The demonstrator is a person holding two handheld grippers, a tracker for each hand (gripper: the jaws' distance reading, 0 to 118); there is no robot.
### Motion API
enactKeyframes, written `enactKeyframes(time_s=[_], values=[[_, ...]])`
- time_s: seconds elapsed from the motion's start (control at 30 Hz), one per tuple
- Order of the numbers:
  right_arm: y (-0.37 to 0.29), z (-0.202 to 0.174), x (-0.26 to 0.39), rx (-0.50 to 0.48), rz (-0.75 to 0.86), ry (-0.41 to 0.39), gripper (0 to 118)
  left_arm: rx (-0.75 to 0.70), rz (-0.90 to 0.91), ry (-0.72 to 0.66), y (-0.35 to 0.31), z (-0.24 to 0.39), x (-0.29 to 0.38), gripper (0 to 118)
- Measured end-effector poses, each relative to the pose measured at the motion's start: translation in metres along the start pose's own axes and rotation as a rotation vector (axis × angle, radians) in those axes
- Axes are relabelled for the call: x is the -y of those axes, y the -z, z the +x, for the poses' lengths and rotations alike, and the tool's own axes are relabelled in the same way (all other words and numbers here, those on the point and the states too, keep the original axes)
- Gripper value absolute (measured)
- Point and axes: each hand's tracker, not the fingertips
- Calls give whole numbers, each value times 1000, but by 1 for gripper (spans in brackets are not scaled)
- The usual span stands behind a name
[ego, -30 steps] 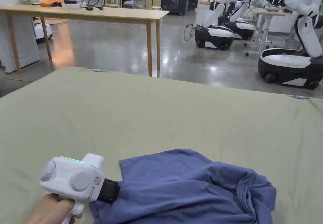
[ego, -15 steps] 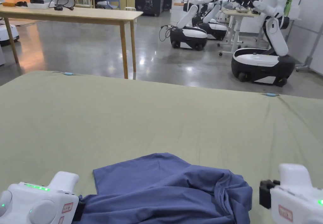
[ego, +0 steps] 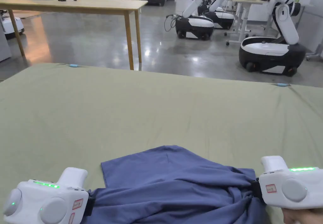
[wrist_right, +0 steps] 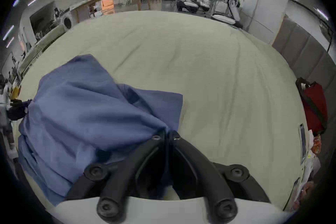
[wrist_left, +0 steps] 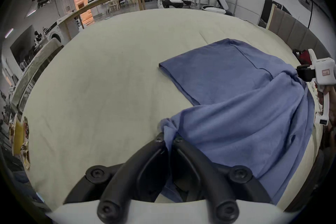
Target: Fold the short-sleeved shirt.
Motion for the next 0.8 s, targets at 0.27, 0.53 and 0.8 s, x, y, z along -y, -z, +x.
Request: enactKeyframes(time_s=[0.27,0.53,0.8], values=[[-144,35,-20,-91,236,108,4,-76,198,-33,-88,-17,-38,0],[-279,36,-41,-5,423,74,4,-88,415,-21,-214,-21,-109,0],[-352,57,-82,64,524,121,4,-106,554,-44,-277,-6,-171,0]])
